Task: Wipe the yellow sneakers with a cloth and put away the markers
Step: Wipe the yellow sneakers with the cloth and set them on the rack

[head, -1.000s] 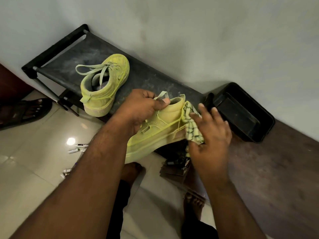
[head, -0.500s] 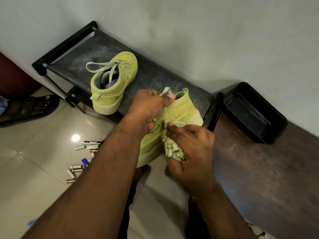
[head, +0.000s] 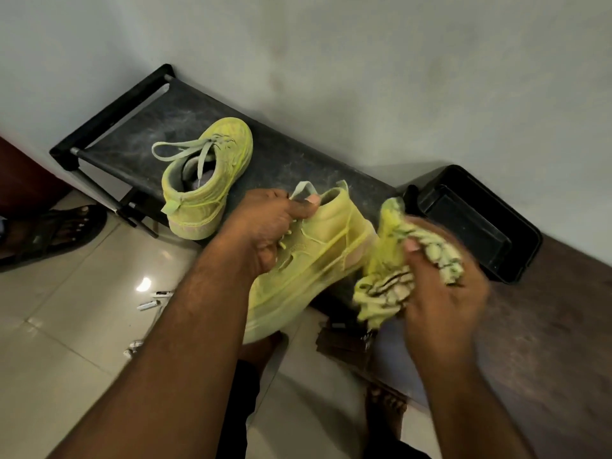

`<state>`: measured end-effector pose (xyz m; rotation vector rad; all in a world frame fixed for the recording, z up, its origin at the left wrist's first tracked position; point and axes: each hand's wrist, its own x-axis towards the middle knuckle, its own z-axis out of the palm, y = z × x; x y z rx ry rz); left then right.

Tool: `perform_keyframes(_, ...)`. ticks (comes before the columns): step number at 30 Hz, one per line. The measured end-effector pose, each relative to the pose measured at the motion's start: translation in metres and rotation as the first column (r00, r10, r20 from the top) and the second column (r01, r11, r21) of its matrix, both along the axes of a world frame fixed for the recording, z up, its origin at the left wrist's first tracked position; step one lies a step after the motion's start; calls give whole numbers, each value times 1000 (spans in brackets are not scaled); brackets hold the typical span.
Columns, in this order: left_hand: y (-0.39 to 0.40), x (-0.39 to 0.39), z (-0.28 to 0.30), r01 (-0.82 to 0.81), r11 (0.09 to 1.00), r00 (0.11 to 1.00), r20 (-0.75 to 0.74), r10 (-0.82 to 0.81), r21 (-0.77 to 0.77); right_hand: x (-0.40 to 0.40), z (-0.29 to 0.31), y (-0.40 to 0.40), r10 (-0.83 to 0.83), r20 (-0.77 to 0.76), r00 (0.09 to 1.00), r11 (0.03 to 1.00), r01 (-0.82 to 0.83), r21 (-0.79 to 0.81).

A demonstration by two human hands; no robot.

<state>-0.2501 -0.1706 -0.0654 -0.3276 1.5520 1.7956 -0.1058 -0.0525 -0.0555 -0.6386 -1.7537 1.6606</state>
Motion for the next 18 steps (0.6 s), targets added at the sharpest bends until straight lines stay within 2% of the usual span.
perform_keyframes(2, 6, 5, 3, 15, 1000, 999, -35, -16, -27, -1, -5, 11, -72, 60, 996, 938, 47, 344)
perform_keyframes(4, 13, 9, 6, 6, 999, 999, -53, -7, -32, 1, -17, 11, -63, 162, 985, 862, -28, 506)
perform_keyframes(9, 15, 10, 0, 31, 999, 999, -44, -32, -34, -3, -24, -15, 157, 223, 962, 756, -262, 600)
perform_keyframes(13, 14, 8, -2, -1, 1000, 1000, -27, 1, -3, -6, -26, -23, 180, 282, 942, 672, -327, 664)
perform_keyframes(18, 16, 11, -3, 21, 998, 998, -61, -24, -53, -11, -25, -25, 258, 212, 943, 739, -334, 585)
